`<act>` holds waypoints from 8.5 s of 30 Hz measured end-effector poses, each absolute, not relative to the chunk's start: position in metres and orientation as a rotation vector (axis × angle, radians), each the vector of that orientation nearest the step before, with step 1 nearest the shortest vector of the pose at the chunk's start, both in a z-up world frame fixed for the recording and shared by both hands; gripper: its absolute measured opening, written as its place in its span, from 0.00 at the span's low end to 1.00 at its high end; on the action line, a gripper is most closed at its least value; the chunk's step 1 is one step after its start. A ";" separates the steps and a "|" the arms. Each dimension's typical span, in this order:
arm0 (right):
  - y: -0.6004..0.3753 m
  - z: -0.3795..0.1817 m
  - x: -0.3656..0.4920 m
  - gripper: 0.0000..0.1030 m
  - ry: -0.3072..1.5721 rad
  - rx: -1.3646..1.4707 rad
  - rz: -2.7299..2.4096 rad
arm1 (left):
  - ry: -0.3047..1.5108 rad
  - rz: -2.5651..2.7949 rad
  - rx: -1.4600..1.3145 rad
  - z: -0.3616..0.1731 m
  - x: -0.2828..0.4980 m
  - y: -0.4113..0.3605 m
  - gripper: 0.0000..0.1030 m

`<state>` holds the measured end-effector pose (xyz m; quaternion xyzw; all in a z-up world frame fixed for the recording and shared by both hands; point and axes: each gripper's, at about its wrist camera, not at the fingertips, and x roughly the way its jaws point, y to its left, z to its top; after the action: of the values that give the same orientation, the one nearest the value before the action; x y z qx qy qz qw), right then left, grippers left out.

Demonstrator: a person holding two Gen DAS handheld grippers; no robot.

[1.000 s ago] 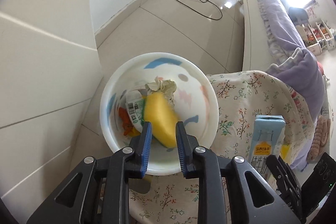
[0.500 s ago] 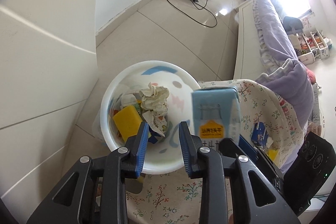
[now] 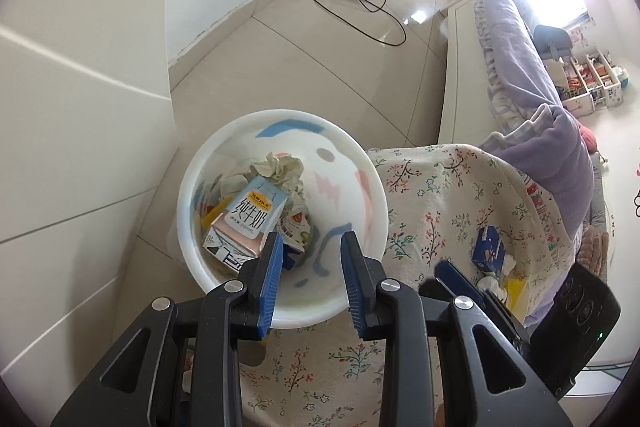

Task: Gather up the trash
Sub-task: 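Grasp the white AD bottle with the left tool while the right tool grasps the yellow paper cup, then drop the white bottle into the wastebasket with the left tool while the right tool drops the yellow cup, then grasp the blue cracker box with the left tool while the right tool grasps the white tissue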

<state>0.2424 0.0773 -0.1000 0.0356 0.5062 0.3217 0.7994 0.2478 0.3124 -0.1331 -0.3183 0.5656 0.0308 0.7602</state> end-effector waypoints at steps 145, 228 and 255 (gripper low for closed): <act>-0.032 -0.097 0.223 0.14 1.120 0.329 0.461 | 1.198 0.059 -0.596 -0.124 0.235 0.294 0.44; -0.290 -0.112 0.265 0.53 1.029 0.532 -0.060 | 1.221 -0.179 -0.264 -0.166 0.379 -0.044 0.56; -0.272 -0.131 0.291 0.19 0.992 0.459 0.009 | 1.244 -0.365 -0.403 -0.139 0.360 0.004 0.07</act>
<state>0.2914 -0.2716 -0.1315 0.2181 0.4716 0.0043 0.8544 0.3595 0.0041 -0.1385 -0.1864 0.5754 -0.1688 0.7783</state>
